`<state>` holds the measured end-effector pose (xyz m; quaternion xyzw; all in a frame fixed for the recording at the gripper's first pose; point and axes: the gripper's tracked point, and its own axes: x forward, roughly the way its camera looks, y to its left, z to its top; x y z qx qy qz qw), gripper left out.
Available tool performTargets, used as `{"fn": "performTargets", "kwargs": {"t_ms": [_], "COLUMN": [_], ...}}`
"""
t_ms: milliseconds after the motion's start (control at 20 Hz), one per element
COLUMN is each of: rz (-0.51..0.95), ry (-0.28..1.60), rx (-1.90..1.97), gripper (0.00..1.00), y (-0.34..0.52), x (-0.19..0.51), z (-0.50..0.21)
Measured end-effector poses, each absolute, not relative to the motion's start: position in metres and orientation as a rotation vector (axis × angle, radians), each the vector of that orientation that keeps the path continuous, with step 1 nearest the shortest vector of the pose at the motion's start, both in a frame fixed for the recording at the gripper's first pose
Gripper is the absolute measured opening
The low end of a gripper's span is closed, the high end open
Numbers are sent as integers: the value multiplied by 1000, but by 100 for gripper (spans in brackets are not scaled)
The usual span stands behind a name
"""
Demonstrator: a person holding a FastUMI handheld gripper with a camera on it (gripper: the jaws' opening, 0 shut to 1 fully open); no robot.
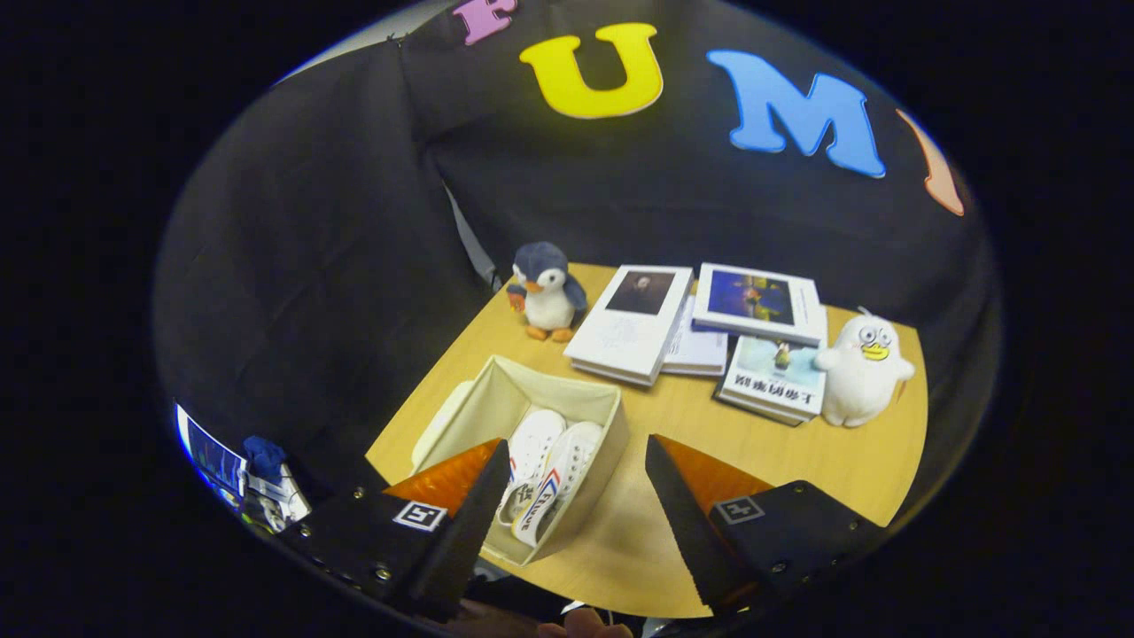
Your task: Open the storage box then place both shoes into the box .Put the left shoe in first, then the right shoe, with the right side of both shoes facing outward in a uniform manner.
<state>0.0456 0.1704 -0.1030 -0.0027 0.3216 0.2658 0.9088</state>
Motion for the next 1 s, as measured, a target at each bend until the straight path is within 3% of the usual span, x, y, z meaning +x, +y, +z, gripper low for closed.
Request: {"fn": "performTargets", "kwargs": {"t_ms": [550,700,1000], "rz": [243,144,85], "ry": [30,-50,-108], "rx": [68,110,27], "gripper": [94,94,94], "y": [69,46,17], "x": [31,12,-7], "z": [24,47,60]}}
